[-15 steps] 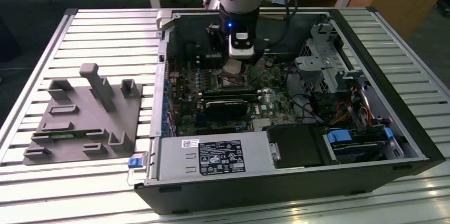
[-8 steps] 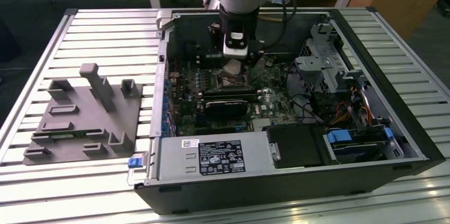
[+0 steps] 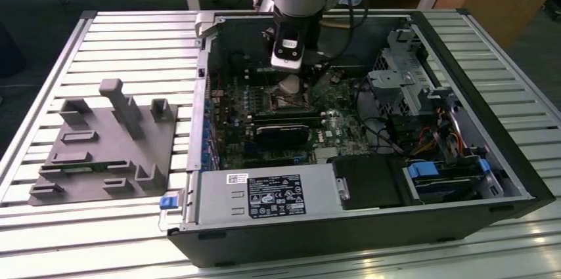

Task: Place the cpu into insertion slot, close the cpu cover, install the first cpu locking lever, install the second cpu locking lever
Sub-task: 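Place the cpu into insertion slot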

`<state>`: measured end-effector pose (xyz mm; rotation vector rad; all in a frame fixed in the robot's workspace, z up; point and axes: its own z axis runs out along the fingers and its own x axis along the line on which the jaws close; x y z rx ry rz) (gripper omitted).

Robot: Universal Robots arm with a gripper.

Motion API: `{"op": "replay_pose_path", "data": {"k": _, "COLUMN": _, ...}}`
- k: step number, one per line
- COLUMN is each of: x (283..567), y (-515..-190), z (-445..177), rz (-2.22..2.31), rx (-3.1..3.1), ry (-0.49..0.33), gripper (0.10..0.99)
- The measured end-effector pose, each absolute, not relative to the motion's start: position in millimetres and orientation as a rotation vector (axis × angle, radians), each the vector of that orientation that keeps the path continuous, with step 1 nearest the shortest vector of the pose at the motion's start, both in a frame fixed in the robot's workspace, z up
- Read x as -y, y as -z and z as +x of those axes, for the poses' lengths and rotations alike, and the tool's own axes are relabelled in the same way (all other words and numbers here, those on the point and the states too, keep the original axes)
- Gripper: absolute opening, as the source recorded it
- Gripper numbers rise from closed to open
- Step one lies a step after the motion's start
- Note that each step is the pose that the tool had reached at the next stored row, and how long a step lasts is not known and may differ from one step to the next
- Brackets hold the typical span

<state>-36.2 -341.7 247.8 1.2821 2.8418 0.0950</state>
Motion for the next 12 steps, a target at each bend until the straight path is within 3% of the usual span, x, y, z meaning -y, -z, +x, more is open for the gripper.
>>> {"op": "replay_pose_path", "data": {"k": 12, "x": 341.7, "y": -246.9, "z": -36.1, "rz": 1.542, "rx": -2.701, "ry": -0.084, "gripper": 0.537}}
